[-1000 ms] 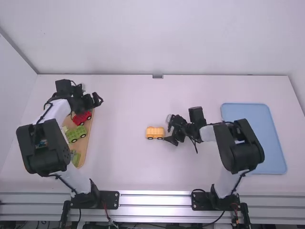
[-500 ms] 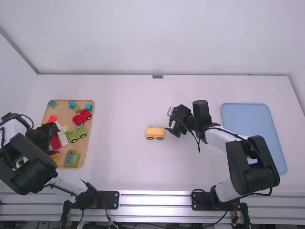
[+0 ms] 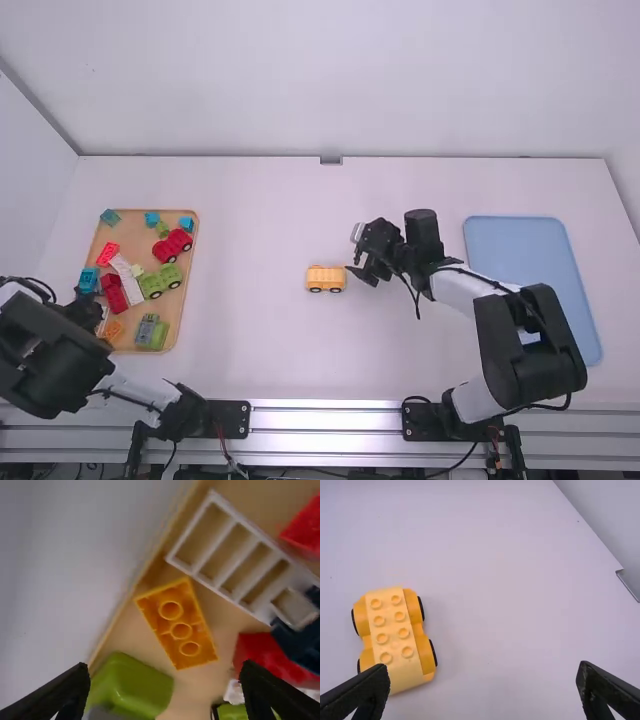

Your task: Assemble lego blocks to make yellow taxi

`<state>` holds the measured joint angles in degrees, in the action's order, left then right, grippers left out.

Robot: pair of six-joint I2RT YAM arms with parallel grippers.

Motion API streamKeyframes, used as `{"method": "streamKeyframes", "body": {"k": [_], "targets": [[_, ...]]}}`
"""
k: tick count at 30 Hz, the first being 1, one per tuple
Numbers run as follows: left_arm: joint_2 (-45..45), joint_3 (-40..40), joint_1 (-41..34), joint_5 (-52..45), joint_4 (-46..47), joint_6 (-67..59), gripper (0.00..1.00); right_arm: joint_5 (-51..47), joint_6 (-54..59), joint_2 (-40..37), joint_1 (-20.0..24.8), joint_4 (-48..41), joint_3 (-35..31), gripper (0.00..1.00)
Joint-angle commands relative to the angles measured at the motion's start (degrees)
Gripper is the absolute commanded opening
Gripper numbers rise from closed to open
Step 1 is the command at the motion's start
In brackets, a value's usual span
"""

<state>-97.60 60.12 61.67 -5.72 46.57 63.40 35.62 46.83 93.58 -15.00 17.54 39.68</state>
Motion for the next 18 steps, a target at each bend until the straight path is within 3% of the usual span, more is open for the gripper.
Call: {"method": "streamKeyframes", "body": {"k": [1, 6, 18], "targets": [[1.2, -2.0, -1.0, 3.5, 0.0, 6.1, 0.75, 0.8, 0.1, -1.0, 0.0, 0.0, -0.1, 0.98], [1.2, -4.7, -1.0, 1.3, -6.6, 6.3, 0.67, 2.1, 0.0, -1.0, 0.0, -0.2, -0.1, 0.98], [0.7, -7.3, -5.9, 2.6, -11.8, 13.4, 0.69, 2.1, 0.1, -1.0, 0.0, -1.3, -0.1, 0.98]]}}
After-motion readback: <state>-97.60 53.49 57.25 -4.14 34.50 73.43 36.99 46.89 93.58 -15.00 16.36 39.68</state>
